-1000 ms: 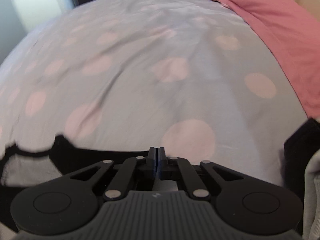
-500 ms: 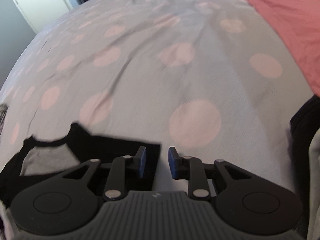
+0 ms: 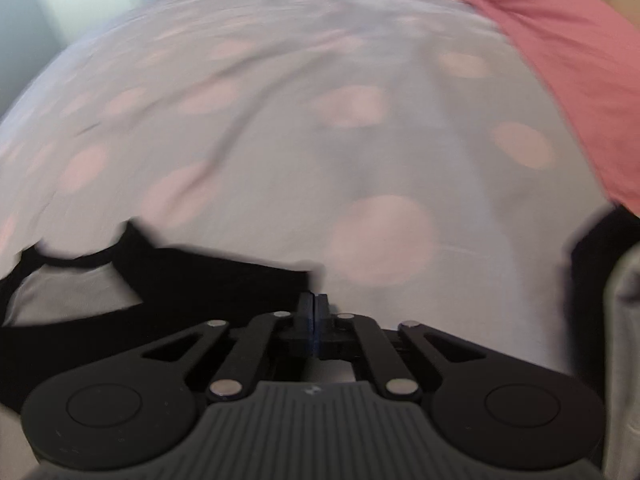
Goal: Fold clothes
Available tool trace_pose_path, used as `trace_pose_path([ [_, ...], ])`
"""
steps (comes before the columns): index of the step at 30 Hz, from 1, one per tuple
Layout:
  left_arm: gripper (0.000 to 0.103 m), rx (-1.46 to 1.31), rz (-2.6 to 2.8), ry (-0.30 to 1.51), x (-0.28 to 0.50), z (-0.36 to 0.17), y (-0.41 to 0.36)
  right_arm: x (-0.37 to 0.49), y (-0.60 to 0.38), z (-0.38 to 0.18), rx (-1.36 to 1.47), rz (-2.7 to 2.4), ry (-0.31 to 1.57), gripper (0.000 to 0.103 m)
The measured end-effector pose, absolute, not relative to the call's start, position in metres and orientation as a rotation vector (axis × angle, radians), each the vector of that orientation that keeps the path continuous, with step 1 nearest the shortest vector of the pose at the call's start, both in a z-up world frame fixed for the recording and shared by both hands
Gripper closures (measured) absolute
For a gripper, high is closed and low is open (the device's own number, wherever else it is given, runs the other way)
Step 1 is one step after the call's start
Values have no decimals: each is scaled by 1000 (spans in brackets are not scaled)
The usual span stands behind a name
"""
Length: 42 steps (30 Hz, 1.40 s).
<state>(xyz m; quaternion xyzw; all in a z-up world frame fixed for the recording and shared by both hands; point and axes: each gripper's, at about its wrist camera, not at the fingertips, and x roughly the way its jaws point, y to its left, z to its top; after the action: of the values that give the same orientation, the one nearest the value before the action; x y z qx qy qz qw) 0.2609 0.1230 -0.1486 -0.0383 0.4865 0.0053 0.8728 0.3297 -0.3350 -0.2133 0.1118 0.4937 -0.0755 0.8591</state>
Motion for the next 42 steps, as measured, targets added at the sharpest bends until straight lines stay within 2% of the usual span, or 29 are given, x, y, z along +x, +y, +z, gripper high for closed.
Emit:
trace_pose_path([
  [4, 66, -84, 12, 1010, 260, -148, 126, 331, -349, -219, 314, -164, 1062, 102],
  [8, 66, -106, 25, 994, 260, -148, 130, 336, -340, -207, 279, -113, 1050, 94],
  [9, 64, -110, 27, 985, 260, -147, 131, 337, -339, -203, 281, -115, 1033, 90],
  [10, 63, -115, 29, 977, 260, -147, 132, 338, -339, -198, 285, -116, 1015, 78],
  [11, 63, -114, 32, 969, 260, -146, 132, 339, -338, -195, 295, -112, 998, 70],
  [19, 63, -120, 32, 972, 263, -147, 133, 359, -318, -208, 275, -121, 1044, 72],
  [21, 63, -120, 33, 974, 264, -147, 134, 361, -315, -211, 249, -140, 1062, 86],
  [22, 63, -121, 33, 976, 264, -148, 135, 360, -317, -211, 247, -148, 1056, 99],
  [23, 63, -121, 33, 977, 265, -148, 135, 360, -319, -210, 246, -156, 1050, 100],
  [28, 63, -117, 32, 977, 264, -149, 134, 354, -340, -203, 282, -264, 970, 101],
  [36, 63, -112, 21, 973, 263, -148, 132, 358, -346, -218, 350, -232, 1017, 99],
  [38, 63, -113, 10, 968, 263, -147, 131, 357, -345, -217, 350, -212, 1021, 94],
  [40, 63, -114, -3, 963, 263, -146, 129, 354, -345, -209, 326, -203, 1000, 93],
  [42, 63, -107, -15, 965, 263, -145, 126, 346, -348, -199, 325, -188, 982, 83],
])
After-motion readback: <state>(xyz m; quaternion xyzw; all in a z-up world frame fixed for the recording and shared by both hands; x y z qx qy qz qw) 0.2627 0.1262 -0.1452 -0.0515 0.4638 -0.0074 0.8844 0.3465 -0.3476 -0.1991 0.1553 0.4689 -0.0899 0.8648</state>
